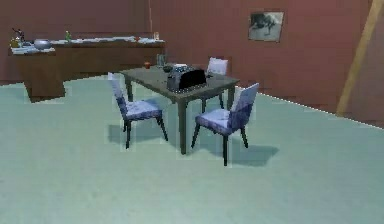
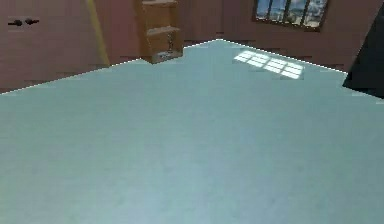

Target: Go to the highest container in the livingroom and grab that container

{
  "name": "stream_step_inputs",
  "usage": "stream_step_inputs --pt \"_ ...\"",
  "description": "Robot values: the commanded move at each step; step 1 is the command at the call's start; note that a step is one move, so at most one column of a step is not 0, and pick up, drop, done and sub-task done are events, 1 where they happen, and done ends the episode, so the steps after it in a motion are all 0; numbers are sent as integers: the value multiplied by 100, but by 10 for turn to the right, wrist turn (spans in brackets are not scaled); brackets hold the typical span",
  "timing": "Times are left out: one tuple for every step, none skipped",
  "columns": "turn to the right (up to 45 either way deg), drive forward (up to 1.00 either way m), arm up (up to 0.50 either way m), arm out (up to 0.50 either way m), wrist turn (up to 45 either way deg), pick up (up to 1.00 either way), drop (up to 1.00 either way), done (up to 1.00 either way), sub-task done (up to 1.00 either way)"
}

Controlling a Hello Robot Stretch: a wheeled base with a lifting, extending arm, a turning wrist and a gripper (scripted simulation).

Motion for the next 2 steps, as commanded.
stream_step_inputs --pt "-420 0 0 0 0 0 0 0 0" --pt "0 25 0 0 0 0 0 0 0"
